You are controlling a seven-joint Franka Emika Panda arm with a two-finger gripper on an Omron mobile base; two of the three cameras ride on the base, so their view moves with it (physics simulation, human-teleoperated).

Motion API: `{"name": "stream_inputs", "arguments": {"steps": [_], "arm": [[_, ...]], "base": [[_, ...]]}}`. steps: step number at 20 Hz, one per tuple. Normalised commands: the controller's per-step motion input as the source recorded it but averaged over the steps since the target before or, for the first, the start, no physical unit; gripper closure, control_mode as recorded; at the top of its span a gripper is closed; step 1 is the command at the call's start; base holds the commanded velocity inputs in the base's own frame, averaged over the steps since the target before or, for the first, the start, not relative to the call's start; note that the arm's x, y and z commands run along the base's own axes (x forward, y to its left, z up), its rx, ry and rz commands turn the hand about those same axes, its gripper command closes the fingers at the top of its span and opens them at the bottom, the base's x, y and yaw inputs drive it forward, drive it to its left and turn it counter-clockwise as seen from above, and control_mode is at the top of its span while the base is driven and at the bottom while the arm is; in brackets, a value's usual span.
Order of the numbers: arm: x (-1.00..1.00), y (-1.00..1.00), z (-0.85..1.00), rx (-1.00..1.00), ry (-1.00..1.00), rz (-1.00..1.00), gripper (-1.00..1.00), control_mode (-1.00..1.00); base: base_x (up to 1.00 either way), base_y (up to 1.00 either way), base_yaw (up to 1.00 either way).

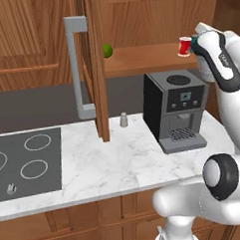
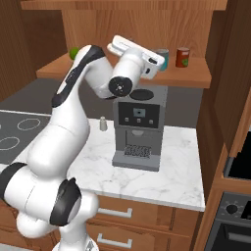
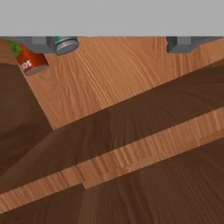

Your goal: Pick the cans from the counter and place them in their designated side in the cabinet.

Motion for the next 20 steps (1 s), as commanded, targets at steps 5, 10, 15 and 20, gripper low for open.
{"name": "stream_inputs", "arguments": {"steps": [5, 10, 15, 20], "arm": [[-0.78, 0.16, 0.00, -0.01, 0.00, 0.03, -1.00, -1.00], [-0.81, 0.21, 0.00, -0.01, 0.00, 0.03, -1.00, -1.00], [-0.81, 0.22, 0.00, -0.02, 0.00, 0.03, -1.00, -1.00], [-0.83, 0.18, 0.00, -0.02, 0.00, 0.03, -1.00, -1.00]], "base": [[0.00, 0.00, 0.00], [0.00, 0.00, 0.00], [0.00, 0.00, 0.00], [0.00, 0.00, 0.00]]}}
